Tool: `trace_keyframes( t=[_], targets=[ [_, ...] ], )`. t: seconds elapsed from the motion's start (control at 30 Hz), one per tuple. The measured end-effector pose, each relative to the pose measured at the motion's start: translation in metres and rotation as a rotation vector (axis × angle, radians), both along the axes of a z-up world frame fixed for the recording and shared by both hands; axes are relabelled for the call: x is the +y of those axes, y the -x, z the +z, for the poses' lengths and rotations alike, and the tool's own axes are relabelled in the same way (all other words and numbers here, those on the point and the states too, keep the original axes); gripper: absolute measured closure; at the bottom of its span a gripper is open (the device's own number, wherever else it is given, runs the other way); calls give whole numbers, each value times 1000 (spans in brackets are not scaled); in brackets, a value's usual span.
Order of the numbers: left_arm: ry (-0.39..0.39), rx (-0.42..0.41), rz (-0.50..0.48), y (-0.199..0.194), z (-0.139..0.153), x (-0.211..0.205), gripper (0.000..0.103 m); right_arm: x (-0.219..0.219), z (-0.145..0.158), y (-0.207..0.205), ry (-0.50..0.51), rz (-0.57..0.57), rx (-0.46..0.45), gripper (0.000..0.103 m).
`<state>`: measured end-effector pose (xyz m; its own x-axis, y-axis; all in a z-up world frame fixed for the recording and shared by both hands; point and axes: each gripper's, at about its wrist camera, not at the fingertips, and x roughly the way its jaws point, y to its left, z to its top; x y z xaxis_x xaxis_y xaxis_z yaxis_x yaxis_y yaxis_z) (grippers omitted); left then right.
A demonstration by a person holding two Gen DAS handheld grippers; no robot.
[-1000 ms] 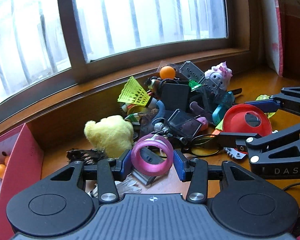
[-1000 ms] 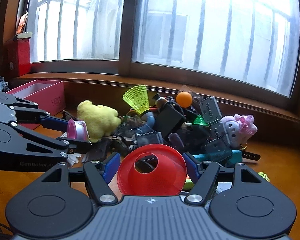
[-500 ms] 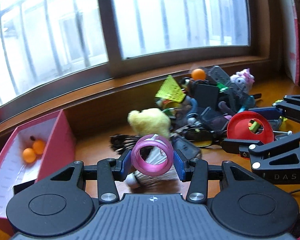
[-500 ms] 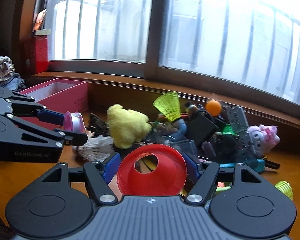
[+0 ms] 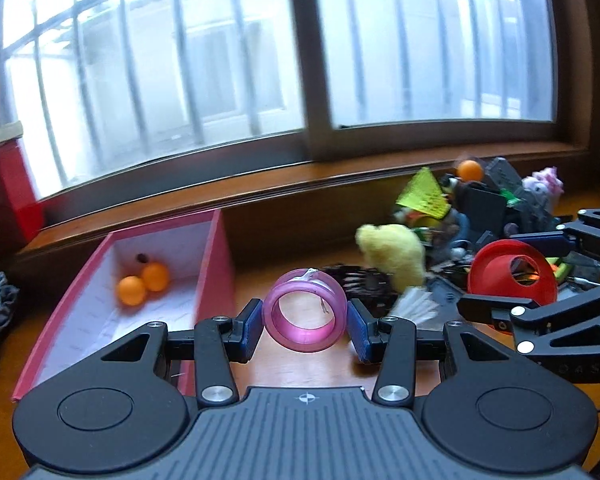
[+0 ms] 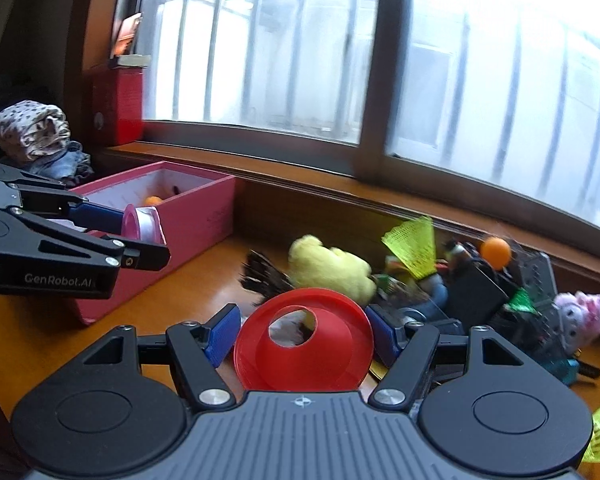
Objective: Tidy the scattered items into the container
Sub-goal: 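Carry the pink ring and red cone over the pink shoebox, then open both tools to drop the pink ring and red cone into the shoebox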
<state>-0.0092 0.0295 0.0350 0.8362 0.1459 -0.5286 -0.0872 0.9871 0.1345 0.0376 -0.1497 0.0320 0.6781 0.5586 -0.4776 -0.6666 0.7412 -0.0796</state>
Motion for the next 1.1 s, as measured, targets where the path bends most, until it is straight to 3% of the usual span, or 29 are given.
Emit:
trace_keyframes(
  t=[0.53, 1.1],
  targets=[
    [-1, -21, 165, 23, 6, 81, 57, 71, 16, 18, -1, 110, -45, 32],
    [25, 7, 241, 36, -4, 140, 57, 172, 37, 18, -17, 267, -113, 32]
  ],
)
